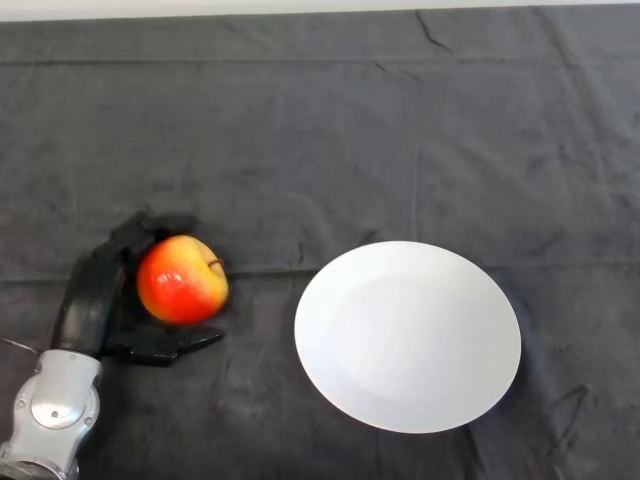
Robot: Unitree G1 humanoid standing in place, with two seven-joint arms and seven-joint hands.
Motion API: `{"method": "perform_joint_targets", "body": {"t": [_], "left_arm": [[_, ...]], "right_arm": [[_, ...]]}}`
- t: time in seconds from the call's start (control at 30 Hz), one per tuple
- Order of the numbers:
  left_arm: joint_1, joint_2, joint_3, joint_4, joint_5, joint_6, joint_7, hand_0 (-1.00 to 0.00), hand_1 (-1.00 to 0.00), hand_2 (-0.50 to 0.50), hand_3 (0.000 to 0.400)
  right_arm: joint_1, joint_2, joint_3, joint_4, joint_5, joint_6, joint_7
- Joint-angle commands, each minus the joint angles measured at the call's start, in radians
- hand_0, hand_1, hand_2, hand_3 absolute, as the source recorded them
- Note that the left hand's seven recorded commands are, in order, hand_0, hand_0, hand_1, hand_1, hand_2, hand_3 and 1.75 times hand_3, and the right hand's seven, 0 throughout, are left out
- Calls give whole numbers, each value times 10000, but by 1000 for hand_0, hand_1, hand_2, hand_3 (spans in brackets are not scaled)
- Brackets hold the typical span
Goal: Move the apple to the plate
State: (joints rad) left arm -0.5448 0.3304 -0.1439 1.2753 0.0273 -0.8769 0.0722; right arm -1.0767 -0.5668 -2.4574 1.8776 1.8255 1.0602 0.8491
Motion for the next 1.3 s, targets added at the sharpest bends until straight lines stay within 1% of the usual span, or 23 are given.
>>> {"method": "perform_joint_targets", "body": {"t": [0.03, 0.37, 0.5, 0.6, 0.8, 1.1, 1.2, 1.3], "left_arm": [[34, 95, -313, 97, 387, 409, -214, -1000, -937, -31, 400], [-72, 241, -247, -30, 373, 550, -234, -1000, -945, -27, 400], [-96, 356, -203, -233, 400, 490, -73, -1000, -953, -24, 400], [-62, 474, -176, -445, 473, 347, 180, -1000, -945, -27, 400], [60, 663, -209, -975, 872, -13, 1118, -1000, -949, -25, 400], [282, 789, -382, -1743, 1902, -476, 2924, -1000, -949, -25, 400], [312, 746, -470, -1947, 2266, -496, 3442, -1000, -949, -25, 400], [320, 606, -595, -2271, 2624, -359, 3900, -1000, -949, -25, 400]], "right_arm": [[-67, -215, -74, -103, 9, -86, -79], [-67, -215, -74, -105, 9, -89, -81], [-67, -216, -74, -105, 9, -90, -82], [-67, -215, -74, -105, 9, -91, -83], [-67, -216, -74, -106, 9, -93, -85], [-67, -216, -74, -107, 9, -95, -87], [-67, -216, -74, -107, 9, -96, -87], [-67, -216, -74, -108, 9, -97, -88]]}}
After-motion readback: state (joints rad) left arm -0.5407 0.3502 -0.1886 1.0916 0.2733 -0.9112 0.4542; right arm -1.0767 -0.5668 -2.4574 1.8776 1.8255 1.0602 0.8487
